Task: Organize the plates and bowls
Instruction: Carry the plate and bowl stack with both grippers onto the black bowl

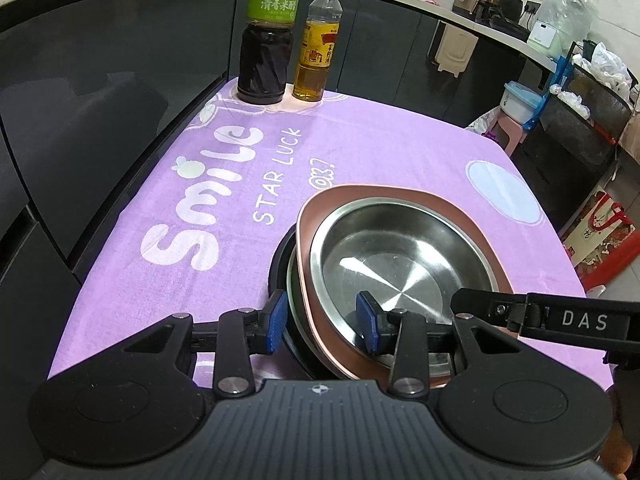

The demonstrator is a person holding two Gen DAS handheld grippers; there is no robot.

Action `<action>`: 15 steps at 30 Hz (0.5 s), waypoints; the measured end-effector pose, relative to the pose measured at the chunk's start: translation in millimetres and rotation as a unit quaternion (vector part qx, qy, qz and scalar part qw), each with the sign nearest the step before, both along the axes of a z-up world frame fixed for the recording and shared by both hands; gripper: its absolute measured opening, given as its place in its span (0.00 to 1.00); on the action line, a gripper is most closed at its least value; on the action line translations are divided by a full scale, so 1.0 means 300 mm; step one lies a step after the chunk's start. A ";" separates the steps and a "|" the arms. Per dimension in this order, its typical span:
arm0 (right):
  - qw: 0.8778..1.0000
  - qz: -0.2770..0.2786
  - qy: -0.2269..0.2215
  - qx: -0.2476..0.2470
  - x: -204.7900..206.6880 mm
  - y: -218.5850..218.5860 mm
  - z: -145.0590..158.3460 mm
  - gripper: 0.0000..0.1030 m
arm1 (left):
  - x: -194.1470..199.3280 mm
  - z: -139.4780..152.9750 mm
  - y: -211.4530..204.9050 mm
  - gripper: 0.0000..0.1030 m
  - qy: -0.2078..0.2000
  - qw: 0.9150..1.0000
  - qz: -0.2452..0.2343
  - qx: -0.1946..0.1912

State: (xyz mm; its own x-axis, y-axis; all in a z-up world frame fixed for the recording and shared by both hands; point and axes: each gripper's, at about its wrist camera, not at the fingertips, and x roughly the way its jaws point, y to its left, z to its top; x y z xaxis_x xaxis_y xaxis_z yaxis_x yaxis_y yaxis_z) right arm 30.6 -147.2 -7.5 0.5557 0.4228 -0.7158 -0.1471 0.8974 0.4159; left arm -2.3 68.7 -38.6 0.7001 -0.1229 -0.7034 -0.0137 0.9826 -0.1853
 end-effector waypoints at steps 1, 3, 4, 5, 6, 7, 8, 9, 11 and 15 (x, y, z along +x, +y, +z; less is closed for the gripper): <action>1.000 0.000 0.001 0.002 0.002 -0.002 0.000 0.42 | 0.000 0.000 0.002 0.35 -0.001 1.000 0.001 0.000; 1.000 -0.001 0.000 0.006 -0.001 -0.004 0.002 0.42 | -0.001 0.000 0.003 0.35 -0.003 1.000 0.002 0.002; 1.000 -0.002 -0.001 0.007 -0.003 -0.005 0.004 0.43 | -0.003 0.000 0.003 0.35 -0.004 1.000 0.001 0.004; 1.000 -0.003 -0.002 0.006 -0.005 -0.006 0.006 0.44 | -0.005 0.002 0.002 0.35 -0.005 1.000 0.001 0.005; 1.000 -0.006 -0.004 0.005 -0.008 -0.007 0.010 0.46 | -0.008 0.004 0.002 0.35 -0.005 1.000 0.001 0.007; 1.000 -0.009 -0.007 0.002 -0.010 -0.008 0.013 0.47 | -0.011 0.006 0.003 0.35 -0.007 1.000 0.002 0.007; 1.000 -0.012 -0.009 0.001 -0.010 -0.011 0.015 0.47 | -0.013 0.008 0.005 0.35 -0.007 1.000 0.003 0.007; 1.000 -0.014 -0.010 0.001 -0.010 -0.013 0.016 0.48 | -0.015 0.010 0.005 0.35 -0.008 1.000 0.003 0.007; 1.000 -0.016 -0.007 0.004 -0.006 -0.018 0.013 0.48 | -0.022 0.015 0.006 0.35 -0.010 1.000 0.004 0.007; 1.000 -0.018 -0.001 0.005 -0.005 -0.023 0.008 0.49 | -0.029 0.023 0.018 0.35 -0.012 1.000 0.008 0.004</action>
